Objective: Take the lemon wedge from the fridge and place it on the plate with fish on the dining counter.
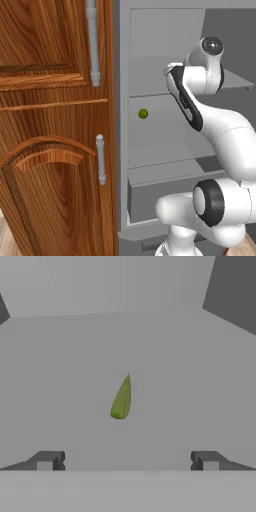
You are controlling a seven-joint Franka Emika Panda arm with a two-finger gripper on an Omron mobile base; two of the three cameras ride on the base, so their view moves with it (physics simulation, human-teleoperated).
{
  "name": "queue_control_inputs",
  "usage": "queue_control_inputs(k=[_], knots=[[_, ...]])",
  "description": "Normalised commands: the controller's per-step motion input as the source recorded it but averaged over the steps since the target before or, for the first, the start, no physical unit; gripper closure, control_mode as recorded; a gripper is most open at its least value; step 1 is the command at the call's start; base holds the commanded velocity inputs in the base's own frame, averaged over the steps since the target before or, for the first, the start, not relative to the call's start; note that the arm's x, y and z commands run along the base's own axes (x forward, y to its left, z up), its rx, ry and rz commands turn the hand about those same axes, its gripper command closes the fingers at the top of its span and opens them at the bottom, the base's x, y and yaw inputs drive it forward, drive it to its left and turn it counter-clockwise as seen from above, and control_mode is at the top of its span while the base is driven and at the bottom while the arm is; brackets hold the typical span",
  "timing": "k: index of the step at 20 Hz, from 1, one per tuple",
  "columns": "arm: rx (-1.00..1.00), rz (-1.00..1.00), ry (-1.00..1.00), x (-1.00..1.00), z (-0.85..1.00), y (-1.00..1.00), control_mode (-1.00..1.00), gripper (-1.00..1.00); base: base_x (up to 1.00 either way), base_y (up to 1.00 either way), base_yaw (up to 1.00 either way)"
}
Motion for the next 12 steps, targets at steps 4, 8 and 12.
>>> queue_control_inputs(k=[4,8,12], knots=[[0.0,0.0,0.03,0.08,-0.29,0.0,-1.0,-1.0,0.0,0.0,0.0],[0.0,0.0,0.0,0.44,-0.06,0.0,-1.0,-1.0,0.0,0.0,0.0],[0.01,0.0,0.0,0.53,0.0,0.0,-1.0,-1.0,0.0,0.0,0.0]])
